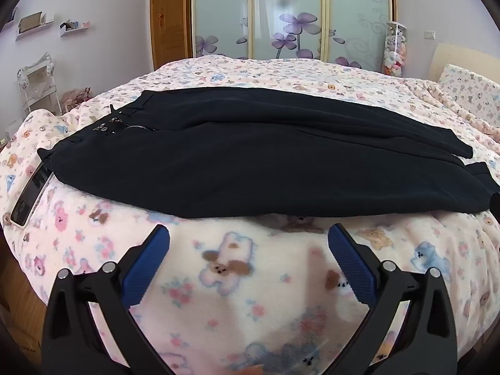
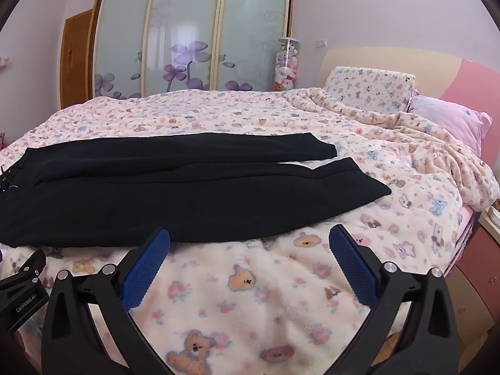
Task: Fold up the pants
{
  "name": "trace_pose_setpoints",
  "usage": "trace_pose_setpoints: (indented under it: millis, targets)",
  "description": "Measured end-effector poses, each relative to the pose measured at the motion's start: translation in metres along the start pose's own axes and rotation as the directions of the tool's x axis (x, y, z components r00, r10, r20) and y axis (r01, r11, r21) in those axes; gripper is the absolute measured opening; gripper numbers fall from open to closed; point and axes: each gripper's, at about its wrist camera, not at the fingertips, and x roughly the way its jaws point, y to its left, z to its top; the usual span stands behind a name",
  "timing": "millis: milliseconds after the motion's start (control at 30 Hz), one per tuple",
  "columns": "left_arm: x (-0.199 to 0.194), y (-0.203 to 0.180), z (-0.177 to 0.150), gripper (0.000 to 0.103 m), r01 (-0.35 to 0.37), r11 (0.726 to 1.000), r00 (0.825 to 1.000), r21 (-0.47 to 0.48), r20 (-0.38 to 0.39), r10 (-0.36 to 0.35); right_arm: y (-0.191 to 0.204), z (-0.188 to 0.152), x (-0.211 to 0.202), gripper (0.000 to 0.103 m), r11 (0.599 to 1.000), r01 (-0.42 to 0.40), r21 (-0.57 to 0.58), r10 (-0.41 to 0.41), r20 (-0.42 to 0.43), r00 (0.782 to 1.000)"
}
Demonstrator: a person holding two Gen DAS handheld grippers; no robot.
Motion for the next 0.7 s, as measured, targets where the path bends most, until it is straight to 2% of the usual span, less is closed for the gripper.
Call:
trace_pose_setpoints:
  millis: [700]
  targets:
    - [0.0001,0.0001,0.0000,0.101,0.001,1.000,1.000,-0.001,-0.005,-0.001,0.0007,-0.0001,0.0015,0.102,1.000,0.003,-0.004,-0.003,-0.004,1.000]
